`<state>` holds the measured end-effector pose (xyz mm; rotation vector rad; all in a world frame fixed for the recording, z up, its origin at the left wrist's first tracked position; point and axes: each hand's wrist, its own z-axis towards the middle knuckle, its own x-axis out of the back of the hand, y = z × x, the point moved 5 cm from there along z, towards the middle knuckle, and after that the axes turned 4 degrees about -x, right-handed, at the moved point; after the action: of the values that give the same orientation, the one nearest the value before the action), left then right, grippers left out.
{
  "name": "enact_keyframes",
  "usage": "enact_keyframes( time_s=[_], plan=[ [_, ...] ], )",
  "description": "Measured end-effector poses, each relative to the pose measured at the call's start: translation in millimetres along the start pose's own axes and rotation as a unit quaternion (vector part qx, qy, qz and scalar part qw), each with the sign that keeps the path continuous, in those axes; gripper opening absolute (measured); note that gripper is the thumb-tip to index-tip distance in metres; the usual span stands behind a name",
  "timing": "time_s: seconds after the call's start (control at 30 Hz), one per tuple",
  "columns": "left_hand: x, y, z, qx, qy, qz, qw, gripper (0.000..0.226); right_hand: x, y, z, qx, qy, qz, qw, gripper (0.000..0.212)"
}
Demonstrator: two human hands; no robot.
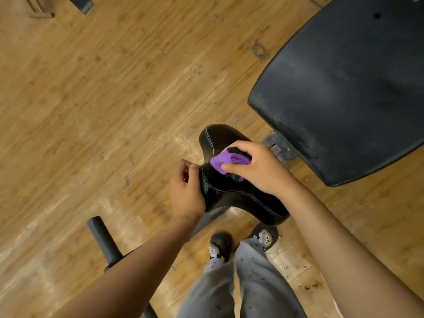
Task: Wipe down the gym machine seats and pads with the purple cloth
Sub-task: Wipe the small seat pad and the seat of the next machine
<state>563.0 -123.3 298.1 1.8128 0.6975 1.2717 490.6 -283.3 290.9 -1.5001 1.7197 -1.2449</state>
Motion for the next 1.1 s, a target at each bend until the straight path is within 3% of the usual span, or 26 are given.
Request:
enact_keyframes(
  time_s=[0.1, 0.27, 0.33, 0.5, 0.63, 0.87, 0.97, 1.1],
  plan=[
    [-1, -2, 0, 0.017, -0.006, 0.019, 1.000, 0.028, -7, -16, -35, 0.003, 0.001, 0.010, 1.000, 0.025],
    [6, 10, -8, 0.052, -0.031, 0.049, 0.997, 0.020, 1, -1, -114, -0.079, 0.145, 0.072, 0.984, 0.019],
    [15, 23, -20, 0.009, -0.051, 0.044, 0.998, 0.006, 4, 4, -153, -0.109, 0.204, 0.103, 0.967, 0.015],
    [64, 53, -81, -0.157, -0.162, 0.045, 0.973, 0.019, -6, 10, -247, -0.133, 0.343, 0.141, 0.919, 0.019],
    [105, 33, -120, -0.222, -0.321, 0.095, 0.916, 0.016, -40, 17, -318, -0.142, 0.414, 0.199, 0.877, 0.014],
    [153, -5, -171, -0.260, -0.495, 0.159, 0.814, 0.012, -143, 36, -434, -0.188, 0.533, 0.253, 0.785, 0.015],
    [149, -9, -194, -0.260, -0.577, 0.221, 0.742, 0.015, -185, 47, -474, -0.210, 0.554, 0.264, 0.761, 0.013],
    [128, -3, -228, -0.319, -0.640, 0.293, 0.635, 0.022, -232, 54, -523, -0.246, 0.591, 0.279, 0.715, 0.010]
  ],
)
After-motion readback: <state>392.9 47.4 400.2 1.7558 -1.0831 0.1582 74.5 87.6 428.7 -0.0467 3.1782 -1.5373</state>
